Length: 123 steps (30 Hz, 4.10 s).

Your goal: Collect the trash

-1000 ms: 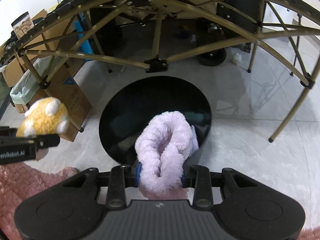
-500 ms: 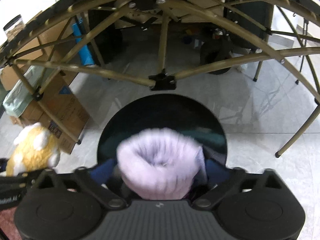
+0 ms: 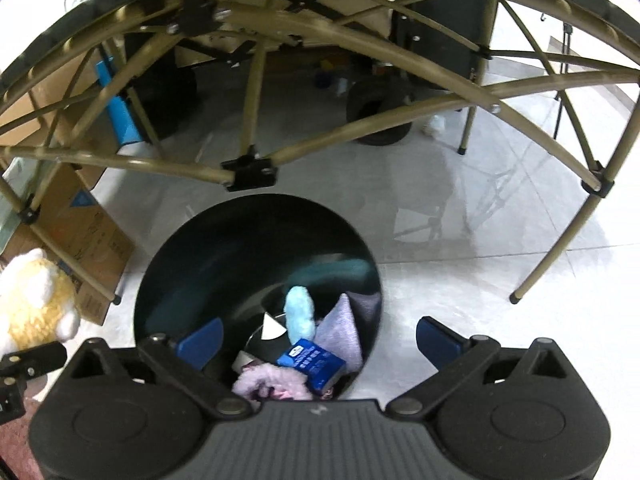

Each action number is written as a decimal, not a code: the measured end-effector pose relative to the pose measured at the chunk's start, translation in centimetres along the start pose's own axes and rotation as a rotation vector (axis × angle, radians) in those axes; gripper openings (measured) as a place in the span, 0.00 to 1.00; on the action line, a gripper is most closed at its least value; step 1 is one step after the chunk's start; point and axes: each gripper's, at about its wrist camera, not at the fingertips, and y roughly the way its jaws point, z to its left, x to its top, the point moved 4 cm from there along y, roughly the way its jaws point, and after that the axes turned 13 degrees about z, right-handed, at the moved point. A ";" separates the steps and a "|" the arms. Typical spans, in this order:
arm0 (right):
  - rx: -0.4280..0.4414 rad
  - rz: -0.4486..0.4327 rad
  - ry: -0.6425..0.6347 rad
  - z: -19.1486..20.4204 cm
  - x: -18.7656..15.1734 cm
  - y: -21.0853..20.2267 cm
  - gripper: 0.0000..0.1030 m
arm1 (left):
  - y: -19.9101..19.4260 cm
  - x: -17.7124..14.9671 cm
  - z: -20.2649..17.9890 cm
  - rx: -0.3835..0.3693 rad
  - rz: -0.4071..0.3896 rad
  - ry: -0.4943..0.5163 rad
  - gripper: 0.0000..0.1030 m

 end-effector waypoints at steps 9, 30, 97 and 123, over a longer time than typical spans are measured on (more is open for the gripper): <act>-0.044 -0.051 0.057 -3.3 0.5 -1.9 1.00 | 0.7 2.1 -4.3 -0.026 -0.017 0.087 0.48; -0.073 -0.135 0.220 -8.7 0.5 -5.2 1.00 | 1.9 4.8 -10.9 -0.044 -0.035 0.150 1.00; 0.051 -0.252 -0.116 2.7 -17.8 -23.6 1.00 | -19.0 -12.2 -0.9 -0.091 -0.291 0.100 1.00; 0.050 -0.253 -0.115 2.7 -17.7 -23.6 1.00 | -19.1 -12.2 -1.1 -0.090 -0.294 0.100 1.00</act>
